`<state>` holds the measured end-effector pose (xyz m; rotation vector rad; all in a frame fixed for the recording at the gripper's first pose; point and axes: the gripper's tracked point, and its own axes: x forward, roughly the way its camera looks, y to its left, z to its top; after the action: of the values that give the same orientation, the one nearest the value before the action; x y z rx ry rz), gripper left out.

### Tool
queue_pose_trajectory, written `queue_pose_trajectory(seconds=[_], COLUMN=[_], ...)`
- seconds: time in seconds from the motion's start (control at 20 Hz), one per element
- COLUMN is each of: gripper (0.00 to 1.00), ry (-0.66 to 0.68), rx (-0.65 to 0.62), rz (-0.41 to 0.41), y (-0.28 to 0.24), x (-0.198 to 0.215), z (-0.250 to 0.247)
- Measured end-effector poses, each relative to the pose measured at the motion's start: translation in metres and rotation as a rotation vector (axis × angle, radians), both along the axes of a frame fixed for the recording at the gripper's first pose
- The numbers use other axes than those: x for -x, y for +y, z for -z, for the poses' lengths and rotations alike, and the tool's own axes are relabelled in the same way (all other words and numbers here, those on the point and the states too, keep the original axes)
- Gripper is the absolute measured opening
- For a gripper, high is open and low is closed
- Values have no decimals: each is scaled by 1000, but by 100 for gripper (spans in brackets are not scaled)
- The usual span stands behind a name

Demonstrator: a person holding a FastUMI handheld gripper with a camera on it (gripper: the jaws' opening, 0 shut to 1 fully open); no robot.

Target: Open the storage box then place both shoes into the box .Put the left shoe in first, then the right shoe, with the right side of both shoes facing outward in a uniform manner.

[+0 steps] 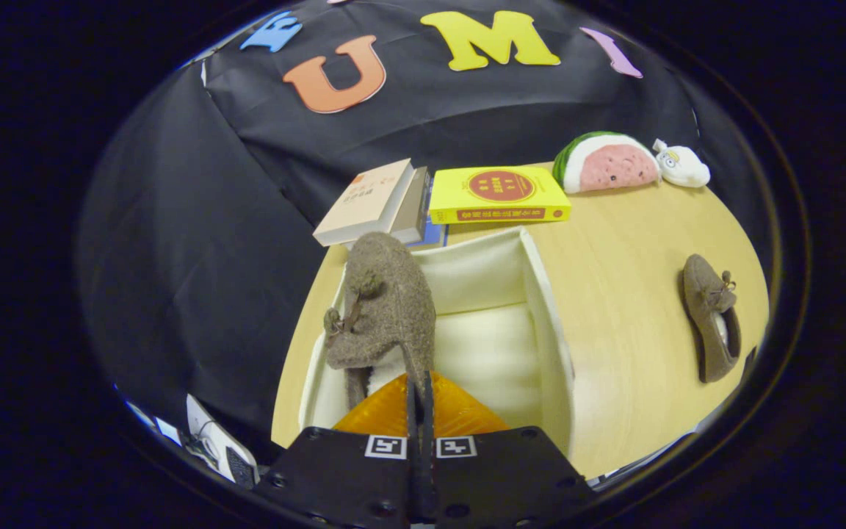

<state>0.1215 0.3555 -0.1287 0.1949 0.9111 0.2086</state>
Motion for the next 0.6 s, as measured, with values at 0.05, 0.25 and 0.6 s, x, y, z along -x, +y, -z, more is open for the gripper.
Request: queue_pose_trajectory(seconds=[0.05,0.25,0.6], gripper=[0,0,0], ry=[7,32,40], rx=[15,53,139], rz=[-2,-29,-74], y=[3,13,13], x=[2,8,14], z=[7,30,56])
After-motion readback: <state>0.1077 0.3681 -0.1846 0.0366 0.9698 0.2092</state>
